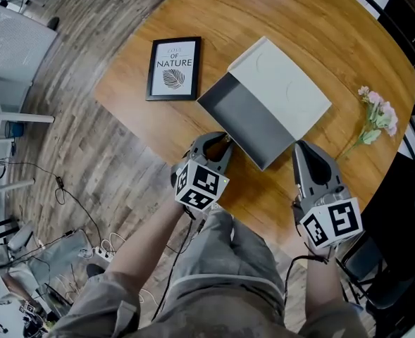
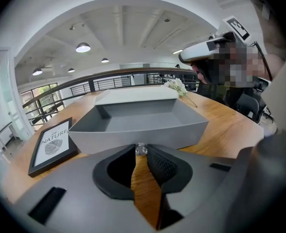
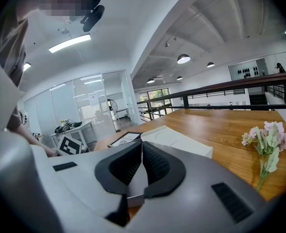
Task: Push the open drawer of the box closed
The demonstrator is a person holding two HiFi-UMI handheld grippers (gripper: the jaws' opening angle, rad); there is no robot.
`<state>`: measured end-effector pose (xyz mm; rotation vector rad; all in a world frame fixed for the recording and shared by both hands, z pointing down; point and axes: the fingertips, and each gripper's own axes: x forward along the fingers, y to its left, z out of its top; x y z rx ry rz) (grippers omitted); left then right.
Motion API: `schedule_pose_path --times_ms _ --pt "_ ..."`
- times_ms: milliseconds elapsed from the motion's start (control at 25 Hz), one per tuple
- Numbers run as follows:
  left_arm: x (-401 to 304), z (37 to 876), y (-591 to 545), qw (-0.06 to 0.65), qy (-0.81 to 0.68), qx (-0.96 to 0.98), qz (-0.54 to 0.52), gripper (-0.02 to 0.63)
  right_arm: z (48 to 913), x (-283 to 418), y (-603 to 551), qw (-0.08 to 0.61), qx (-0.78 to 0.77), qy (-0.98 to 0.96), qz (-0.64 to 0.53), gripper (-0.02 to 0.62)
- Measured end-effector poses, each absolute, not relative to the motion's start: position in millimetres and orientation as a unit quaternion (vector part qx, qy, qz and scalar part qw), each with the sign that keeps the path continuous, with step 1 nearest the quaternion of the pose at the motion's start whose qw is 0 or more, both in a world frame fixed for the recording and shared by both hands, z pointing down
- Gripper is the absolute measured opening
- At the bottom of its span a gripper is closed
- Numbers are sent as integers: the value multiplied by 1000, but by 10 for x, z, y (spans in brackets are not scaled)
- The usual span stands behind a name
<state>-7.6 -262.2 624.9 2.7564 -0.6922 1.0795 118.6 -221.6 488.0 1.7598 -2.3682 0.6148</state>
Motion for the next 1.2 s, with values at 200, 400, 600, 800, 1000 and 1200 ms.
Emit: schedule_pose_path --times_ms 200,400,600,800,1000,1200 --pt "116 6173 -2725 45 -222 907 355 81 4836 1283 -2217 63 590 -780 200 34" --pt "267 6191 -2827 45 -221 907 357 81 4838 1420 -2203 66 597 -774 201 34" --pt "470 6191 -2963 40 -215 910 351 81 4877 1584 -2184 67 608 -764 204 34" --pt "672 6201 -3082 35 -211 914 345 82 4942 1716 -2174 68 616 -757 207 34" --pt "815 6205 -3177 36 -210 916 339 83 4976 1829 -2161 68 626 -748 210 34" --pt "833 6206 -3196 43 -217 917 331 83 4996 1920 -2150 70 630 -744 212 34"
